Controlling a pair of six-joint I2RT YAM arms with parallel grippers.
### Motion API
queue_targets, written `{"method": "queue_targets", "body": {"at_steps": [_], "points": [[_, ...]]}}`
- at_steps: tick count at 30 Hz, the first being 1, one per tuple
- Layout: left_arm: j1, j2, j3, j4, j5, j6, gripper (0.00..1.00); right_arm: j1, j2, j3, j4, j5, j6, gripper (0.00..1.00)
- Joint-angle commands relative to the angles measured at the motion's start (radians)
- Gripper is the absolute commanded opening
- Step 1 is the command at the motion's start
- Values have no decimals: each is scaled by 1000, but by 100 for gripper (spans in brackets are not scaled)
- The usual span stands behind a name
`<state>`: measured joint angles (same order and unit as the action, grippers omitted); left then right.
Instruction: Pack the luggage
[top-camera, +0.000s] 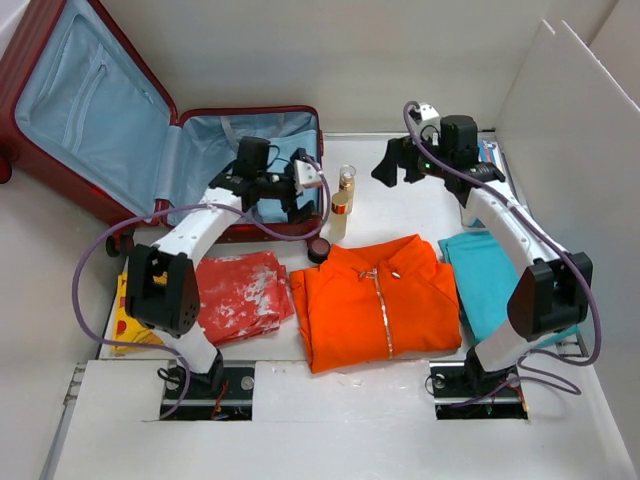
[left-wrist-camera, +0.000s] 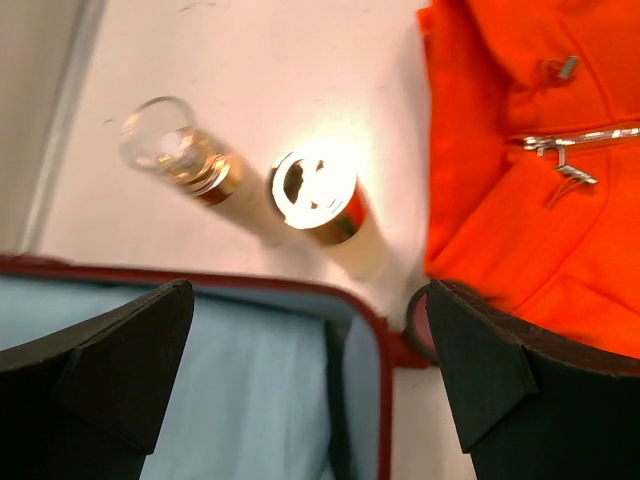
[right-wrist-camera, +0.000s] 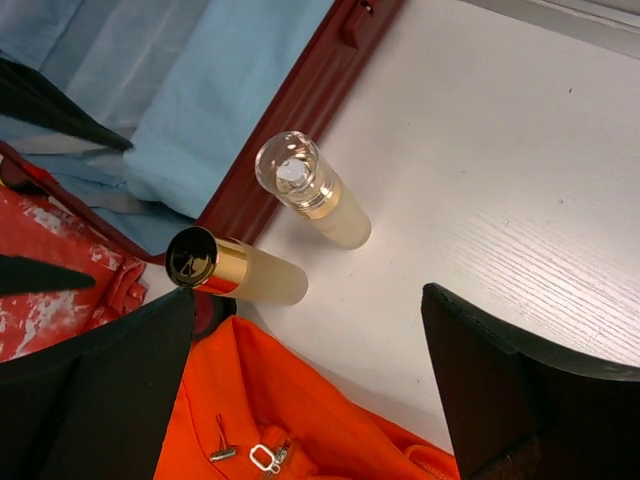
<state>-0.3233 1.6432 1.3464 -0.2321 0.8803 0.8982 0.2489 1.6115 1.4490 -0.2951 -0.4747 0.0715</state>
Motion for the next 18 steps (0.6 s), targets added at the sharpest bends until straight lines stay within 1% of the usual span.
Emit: {"method": "queue_targets", "body": {"at_steps": [1, 2, 3, 4, 5, 7, 9, 11, 14, 15, 18], "points": [[-32, 49, -27, 63, 91, 1, 100, -2, -62, -38, 67, -25, -4, 98], [-42, 58, -27, 103, 91, -40, 100, -2, -73, -48, 67, -25, -4, 98], [-42, 58, -27, 146, 91, -133, 100, -2, -85, -70, 67, -25, -4, 98], [-51, 72, -27, 181, 82, -162, 100, -2, -108, -82, 67, -25, -15, 98], [-62, 90, -27, 224, 82, -179, 100, -2, -119, -93, 67, -13, -15, 98], [-77, 110, -15, 224, 82, -179, 100, -11, -148, -125, 67, -4, -24, 98], [-104, 150, 25, 163, 91, -164, 100, -11, -157, -140, 67, 5, -24, 98], [-114, 174, 34, 148, 91, -185, 100, -32, -182, -150, 67, 5, -24, 98], [-128, 210, 4, 256, 63, -293, 100, -51, -202, -150, 57, 5, -33, 98], [-128, 228, 3, 327, 31, -379, 100, -51, -202, -150, 57, 5, -33, 98], [-128, 250, 3, 369, 0, -412, 100, -60, -212, -150, 33, -4, -53, 98]]}}
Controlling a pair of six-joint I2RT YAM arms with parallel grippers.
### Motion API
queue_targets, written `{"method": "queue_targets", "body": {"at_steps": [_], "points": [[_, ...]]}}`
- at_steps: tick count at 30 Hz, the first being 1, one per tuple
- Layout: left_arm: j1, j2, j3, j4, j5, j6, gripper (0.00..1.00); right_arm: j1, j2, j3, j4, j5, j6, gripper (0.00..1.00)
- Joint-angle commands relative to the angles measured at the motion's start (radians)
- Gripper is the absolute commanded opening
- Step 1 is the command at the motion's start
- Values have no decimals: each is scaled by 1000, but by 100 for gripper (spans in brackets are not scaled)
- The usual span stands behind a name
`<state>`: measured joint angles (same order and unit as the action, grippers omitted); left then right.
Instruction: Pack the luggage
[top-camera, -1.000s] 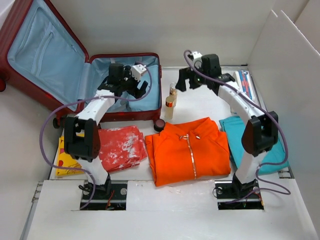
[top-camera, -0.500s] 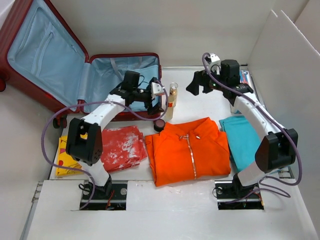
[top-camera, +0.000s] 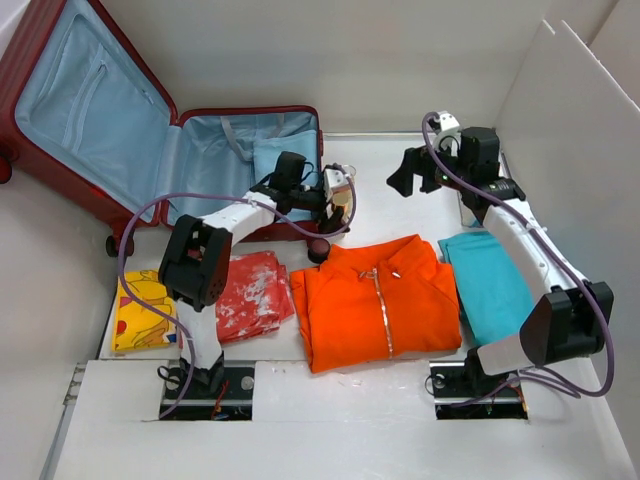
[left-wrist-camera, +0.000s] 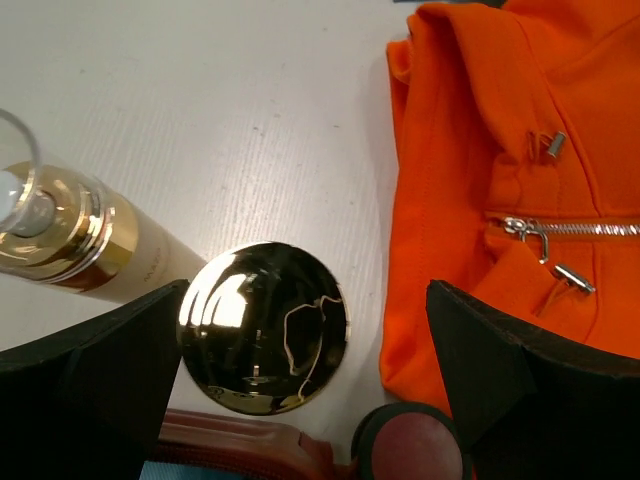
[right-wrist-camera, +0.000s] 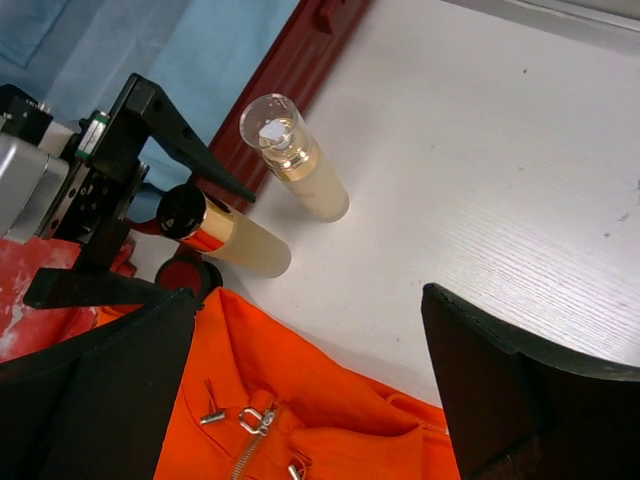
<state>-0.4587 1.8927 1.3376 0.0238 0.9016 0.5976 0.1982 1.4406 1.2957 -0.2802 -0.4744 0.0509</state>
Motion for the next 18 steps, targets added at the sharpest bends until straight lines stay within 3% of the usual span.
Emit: {"method": "queue_targets", "body": {"at_steps": [1, 3, 7, 11, 12, 14, 18], "points": [[8, 9, 12, 142, -39, -133, 100, -9, -42, 4, 4, -4, -42, 98], [8, 19, 12, 168, -50, -156, 96, -9, -51, 4, -5, -4, -42, 98], [8, 46, 12, 188, -59, -156, 70, -19, -60, 4, -16, 5, -42, 98], [8, 66, 21, 217, -10, -191, 34, -28, -80, 4, -25, 25, -42, 98], [8, 66, 21, 217, 3, -202, 16, -28, -80, 4, -36, 34, -51, 98], [8, 66, 43, 202, 13, -211, 1, -28, -80, 4, -46, 34, -51, 98], [8, 55, 122, 5, 81, -161, 0, -28, -89, 4, -47, 34, -51, 98]]}}
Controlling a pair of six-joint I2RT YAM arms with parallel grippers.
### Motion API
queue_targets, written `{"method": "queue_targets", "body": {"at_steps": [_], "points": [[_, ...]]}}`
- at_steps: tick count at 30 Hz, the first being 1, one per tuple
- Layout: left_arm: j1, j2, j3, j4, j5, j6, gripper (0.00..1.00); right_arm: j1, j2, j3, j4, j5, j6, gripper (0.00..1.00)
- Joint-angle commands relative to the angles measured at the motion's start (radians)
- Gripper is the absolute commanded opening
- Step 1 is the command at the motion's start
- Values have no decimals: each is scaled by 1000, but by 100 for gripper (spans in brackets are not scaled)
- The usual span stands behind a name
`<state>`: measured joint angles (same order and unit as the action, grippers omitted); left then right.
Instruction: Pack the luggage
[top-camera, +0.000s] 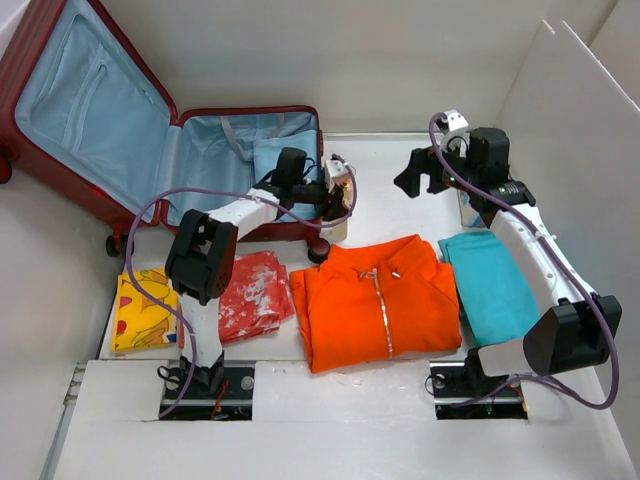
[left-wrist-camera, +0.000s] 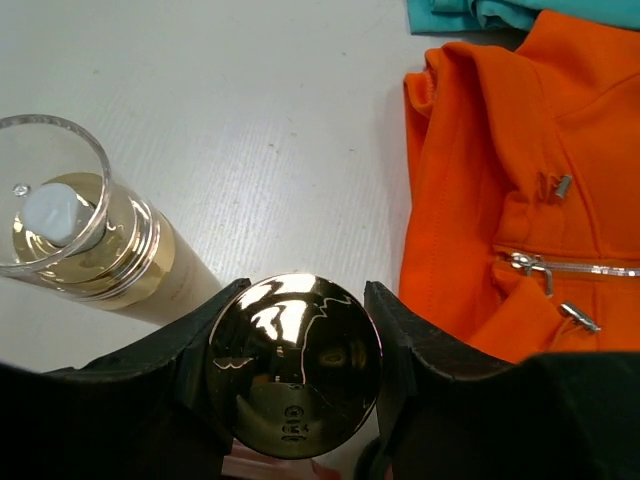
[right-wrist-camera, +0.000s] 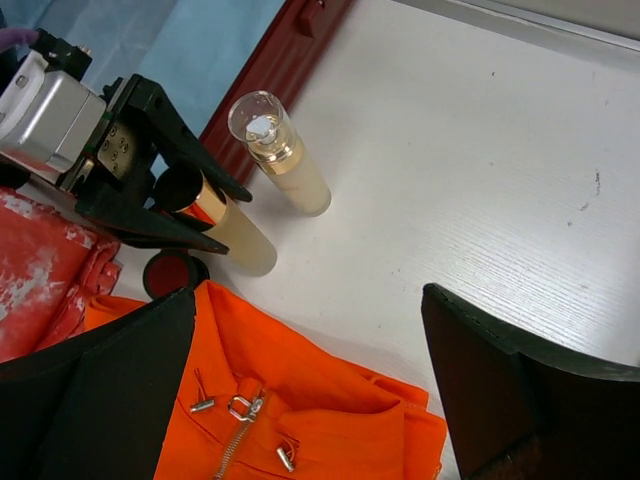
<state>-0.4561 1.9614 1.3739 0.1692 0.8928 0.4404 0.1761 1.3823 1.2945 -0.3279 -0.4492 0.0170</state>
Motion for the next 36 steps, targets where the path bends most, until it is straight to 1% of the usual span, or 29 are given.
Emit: {"method": "queue_targets", "body": {"at_steps": [1, 2, 3, 7, 13, 16, 17, 18, 20, 21, 24, 25, 28, 30, 31, 34, 36], "points": [[16, -22, 115, -195, 104, 10, 0, -6, -31, 5, 1, 18, -17, 98], [16, -22, 149, -250, 115, 20, 0, -6, -31, 5, 1, 18, -17, 98], [16, -32, 219, -355, 115, 30, 0, -6, -31, 5, 1, 8, -17, 98], [39, -105, 345, -532, 115, 41, 0, -6, -12, 14, 10, -2, -17, 98], [114, -240, 405, -640, 124, 21, 0, 13, 30, 58, 10, -11, -17, 98], [192, -275, 476, -740, 78, 34, 0, 25, 49, 71, 10, -11, -17, 98], [213, -276, 508, -766, 49, 64, 0, 25, 58, 81, 10, -11, -17, 98], [247, -276, 517, -825, -7, 98, 0, 37, 58, 81, 10, -11, -17, 98], [257, -286, 518, -870, -98, 176, 0, 48, 67, 91, 10, -11, -17, 98], [257, -312, 486, -882, -189, 249, 0, 48, 67, 91, 10, -11, -17, 98], [244, -325, 406, -901, -311, 326, 0, 57, 78, 91, 10, 0, -17, 98], [232, -325, 390, -913, -371, 366, 0, 57, 78, 91, 10, 0, -17, 98], [232, -293, 364, -951, -445, 412, 0, 66, 89, 100, -2, 0, -17, 98], [232, -274, 344, -967, -472, 481, 0, 66, 89, 100, -2, 10, -17, 98], [232, -265, 312, -967, -514, 482, 0, 66, 89, 100, -2, 10, -17, 98], [189, -223, 255, -896, -578, 482, 0, 66, 98, 100, -2, 10, -17, 98], [154, -179, 245, -882, -624, 497, 0, 66, 98, 100, -13, 10, -17, 98]]}}
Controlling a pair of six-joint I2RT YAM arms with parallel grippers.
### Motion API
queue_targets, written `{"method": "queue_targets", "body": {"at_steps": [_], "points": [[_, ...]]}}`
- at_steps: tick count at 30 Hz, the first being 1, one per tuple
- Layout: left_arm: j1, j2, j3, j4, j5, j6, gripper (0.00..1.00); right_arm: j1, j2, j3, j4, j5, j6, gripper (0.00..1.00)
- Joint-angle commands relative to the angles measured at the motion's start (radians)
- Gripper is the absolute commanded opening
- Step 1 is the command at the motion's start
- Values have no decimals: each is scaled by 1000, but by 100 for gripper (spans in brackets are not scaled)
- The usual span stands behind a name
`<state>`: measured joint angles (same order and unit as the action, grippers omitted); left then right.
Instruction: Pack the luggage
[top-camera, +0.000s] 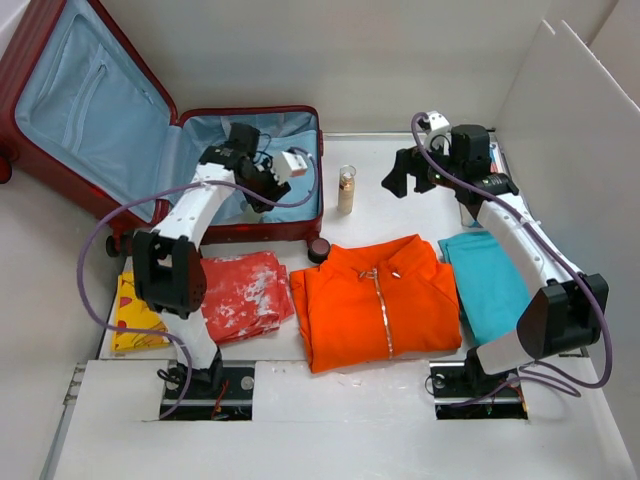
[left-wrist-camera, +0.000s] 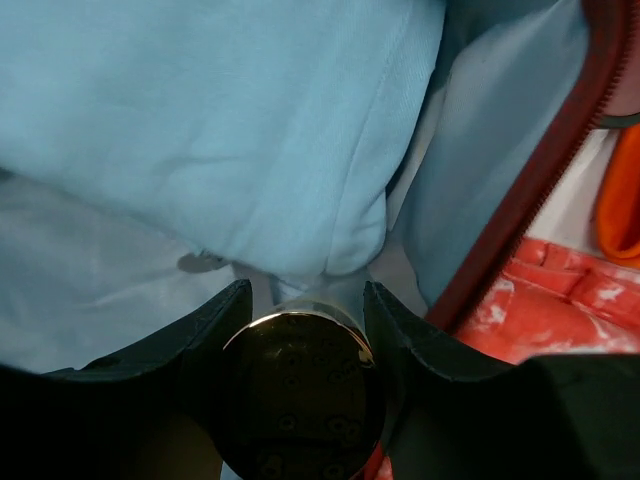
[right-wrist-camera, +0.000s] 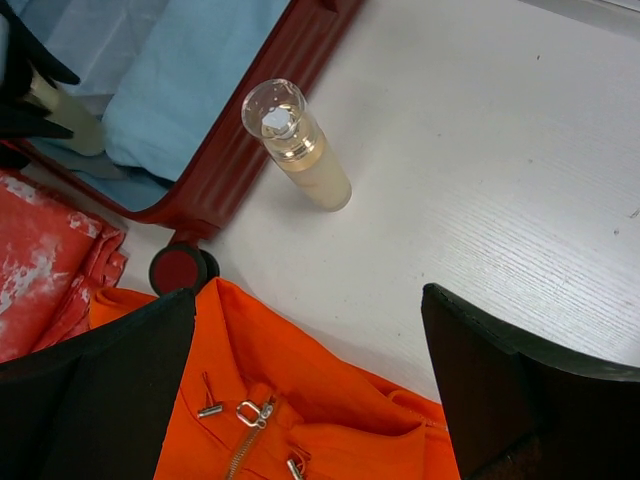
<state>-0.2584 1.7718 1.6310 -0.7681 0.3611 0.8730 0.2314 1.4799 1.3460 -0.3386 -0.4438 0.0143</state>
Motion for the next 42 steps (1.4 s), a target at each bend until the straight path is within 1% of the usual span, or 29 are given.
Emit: {"method": "queue_targets", "body": {"at_steps": [1, 5, 6, 8, 11, 12, 13, 14, 15, 16, 17, 22, 23, 26, 27, 29, 30, 31, 32, 33, 34, 35, 36, 37, 38, 39, 41, 42], "points": [[-53, 26, -13, 65, -93, 73, 0, 11, 0, 57, -2, 5, -14, 98], [-91, 95, -23, 41, -47, 116, 0, 20, 0, 47, -2, 25, -14, 98], [-116, 121, -23, 41, -15, 116, 0, 20, 0, 47, -2, 25, -14, 98], [-128, 146, -8, 30, 18, 106, 0, 20, 0, 47, -2, 25, -14, 98], [-139, 189, 15, 30, 50, 95, 35, 20, 0, 38, -11, 25, -14, 98], [-149, 189, 29, 18, 61, 95, 50, 20, 0, 38, -11, 25, -14, 98], [-150, 198, 29, 3, 91, 84, 72, 20, 0, 38, -11, 25, -23, 98], [-150, 198, 41, -8, 110, 84, 88, 20, 0, 38, -11, 34, -24, 98], [-150, 189, 41, -19, 127, 75, 100, 20, 0, 38, -22, 34, -24, 98], [-150, 189, 53, -28, 142, 75, 100, 20, 0, 38, -22, 34, -24, 98], [-150, 160, 62, -28, 165, 75, 100, 20, 0, 38, -22, 34, -24, 98], [-150, 84, 90, -40, 190, 96, 100, 20, 0, 38, -22, 25, -33, 98], [-150, 84, 117, -51, 223, 119, 100, 20, 0, 38, -22, 25, -33, 98], [-137, 71, 186, -140, 283, 152, 100, 29, 0, 38, -22, 25, -33, 98], [-127, 83, 205, -186, 332, 152, 97, 29, 0, 38, -22, 25, -33, 98], [-72, 101, 237, -239, 393, 172, 87, 29, 0, 38, -22, 25, -33, 98], [-50, 110, 271, -282, 450, 172, 74, 29, 0, 38, -22, 25, -33, 98], [-7, 123, 282, -283, 469, 172, 64, 29, 0, 38, -22, 25, -33, 98], [13, 123, 282, -283, 482, 158, 55, 29, 0, 27, -22, 25, -33, 98], [30, 123, 282, -283, 483, 146, 44, 29, 0, 27, -22, 34, -33, 98], [42, 123, 259, -228, 454, 129, 25, 29, -9, 16, -22, 34, -33, 98], [42, 123, 233, -193, 412, 110, 18, 29, -9, 16, -22, 34, -33, 98], [42, 114, 199, -159, 367, 98, 15, 29, -9, 16, -13, 34, -33, 98], [42, 114, 116, -78, 270, 84, 13, 29, -9, 16, -13, 34, -33, 98], [33, 101, 72, -33, 227, 71, 4, 29, -9, 16, -13, 34, -33, 98], [33, 92, 32, 4, 195, 58, 2, 29, -9, 16, -13, 34, -33, 98], [33, 92, -44, 71, 148, 49, 2, 29, -9, 16, -13, 34, -33, 98], [24, 92, -62, 94, 148, 49, 4, 29, -9, 16, -13, 34, -33, 98]]}}
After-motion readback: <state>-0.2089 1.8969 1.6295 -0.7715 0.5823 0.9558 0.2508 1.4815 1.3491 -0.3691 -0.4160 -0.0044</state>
